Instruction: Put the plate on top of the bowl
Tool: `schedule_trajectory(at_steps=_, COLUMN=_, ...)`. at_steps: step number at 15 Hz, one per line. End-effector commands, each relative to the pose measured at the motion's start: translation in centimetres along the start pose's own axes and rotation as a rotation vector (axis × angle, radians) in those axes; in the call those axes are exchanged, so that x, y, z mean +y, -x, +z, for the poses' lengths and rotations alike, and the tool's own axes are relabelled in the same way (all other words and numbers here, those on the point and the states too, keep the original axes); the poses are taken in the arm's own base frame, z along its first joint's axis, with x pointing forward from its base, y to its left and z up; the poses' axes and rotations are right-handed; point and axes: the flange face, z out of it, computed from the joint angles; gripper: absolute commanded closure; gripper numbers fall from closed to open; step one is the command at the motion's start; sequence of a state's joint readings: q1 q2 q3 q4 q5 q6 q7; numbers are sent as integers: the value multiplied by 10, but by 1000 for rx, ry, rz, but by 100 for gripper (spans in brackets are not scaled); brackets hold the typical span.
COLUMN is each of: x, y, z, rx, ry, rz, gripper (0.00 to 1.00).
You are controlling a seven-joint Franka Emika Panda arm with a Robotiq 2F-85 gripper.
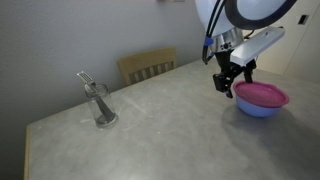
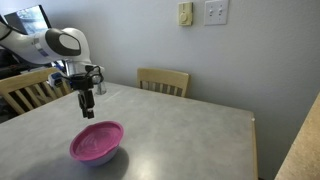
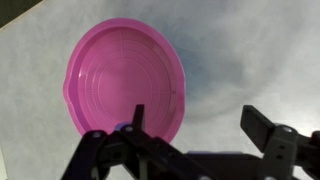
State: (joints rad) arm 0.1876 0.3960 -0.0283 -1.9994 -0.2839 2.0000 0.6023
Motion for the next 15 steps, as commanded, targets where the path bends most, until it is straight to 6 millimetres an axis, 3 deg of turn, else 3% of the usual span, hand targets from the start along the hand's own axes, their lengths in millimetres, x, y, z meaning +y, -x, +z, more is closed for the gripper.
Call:
schedule_trajectory(at_steps=1, x=0, y=8, z=-19, rx=-35, ry=-36, rz=-89, gripper=0)
schedule_trajectory(at_steps=15, x=-3, y=47, z=-112, rx=-95, ry=-177, rz=-422, gripper=0)
